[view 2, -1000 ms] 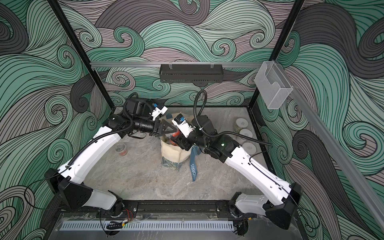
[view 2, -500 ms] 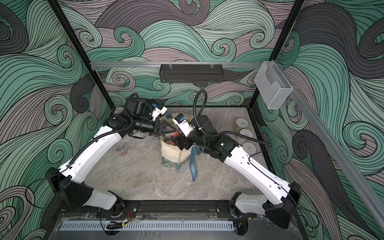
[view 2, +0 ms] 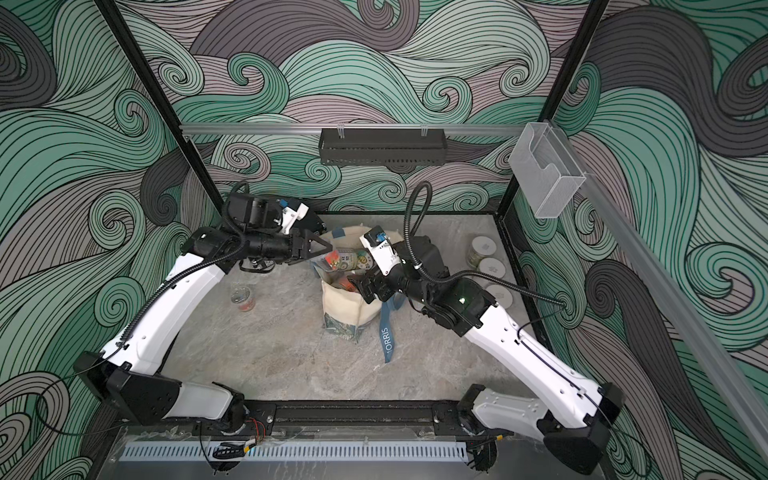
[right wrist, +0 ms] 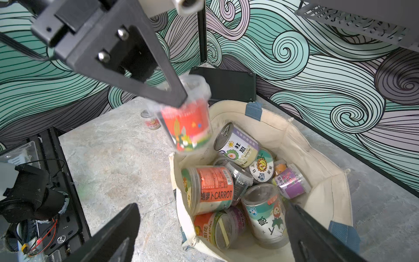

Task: Take out the seed jars from the canvas bag
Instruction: Place the seed jar at the center of the board.

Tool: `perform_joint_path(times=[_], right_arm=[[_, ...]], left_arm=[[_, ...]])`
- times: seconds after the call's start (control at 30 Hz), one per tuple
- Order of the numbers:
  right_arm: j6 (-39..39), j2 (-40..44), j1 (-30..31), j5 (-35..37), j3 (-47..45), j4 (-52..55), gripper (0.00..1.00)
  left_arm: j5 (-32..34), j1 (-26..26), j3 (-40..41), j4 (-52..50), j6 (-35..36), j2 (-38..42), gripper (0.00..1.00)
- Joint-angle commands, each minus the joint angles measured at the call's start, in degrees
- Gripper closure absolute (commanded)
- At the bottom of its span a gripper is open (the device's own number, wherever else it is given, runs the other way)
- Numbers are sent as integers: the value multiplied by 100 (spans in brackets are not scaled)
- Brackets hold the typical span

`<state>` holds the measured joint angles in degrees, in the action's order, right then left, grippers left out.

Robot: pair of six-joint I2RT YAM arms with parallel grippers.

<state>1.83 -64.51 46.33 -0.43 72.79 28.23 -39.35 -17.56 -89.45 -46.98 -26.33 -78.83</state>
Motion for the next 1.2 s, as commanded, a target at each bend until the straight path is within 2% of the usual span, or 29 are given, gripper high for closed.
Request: perform_joint_path(times=[0.0, 0.3, 0.53, 0.67, 0.8, 0.97, 1.17], right_arm=[[-247, 215, -40, 104, -174, 106, 1], [-469, 592, -172, -19, -500, 149, 1], [-558, 744, -268, -154, -686, 166, 1], [-561, 800, -355, -258, -748, 156, 1], [-571, 841, -413, -381, -783, 174, 1], [-643, 913, -456, -496, -858, 163, 1], [-707, 980, -484, -560, -967, 150, 1]], left_arm=[[57, 456, 86, -172, 94, 365, 49], [1005, 1626, 658, -517, 589, 443, 49], [1933, 2249, 1380, -191, 331, 493, 49], [1971, 2339, 1993, 359, 163, 544, 49], [2312, 2334, 2177, 554, 67, 308, 50], [2785, 2343, 1958, 598, -57, -417, 50], [2684, 2335, 1388, 698, -360, -1540, 50]])
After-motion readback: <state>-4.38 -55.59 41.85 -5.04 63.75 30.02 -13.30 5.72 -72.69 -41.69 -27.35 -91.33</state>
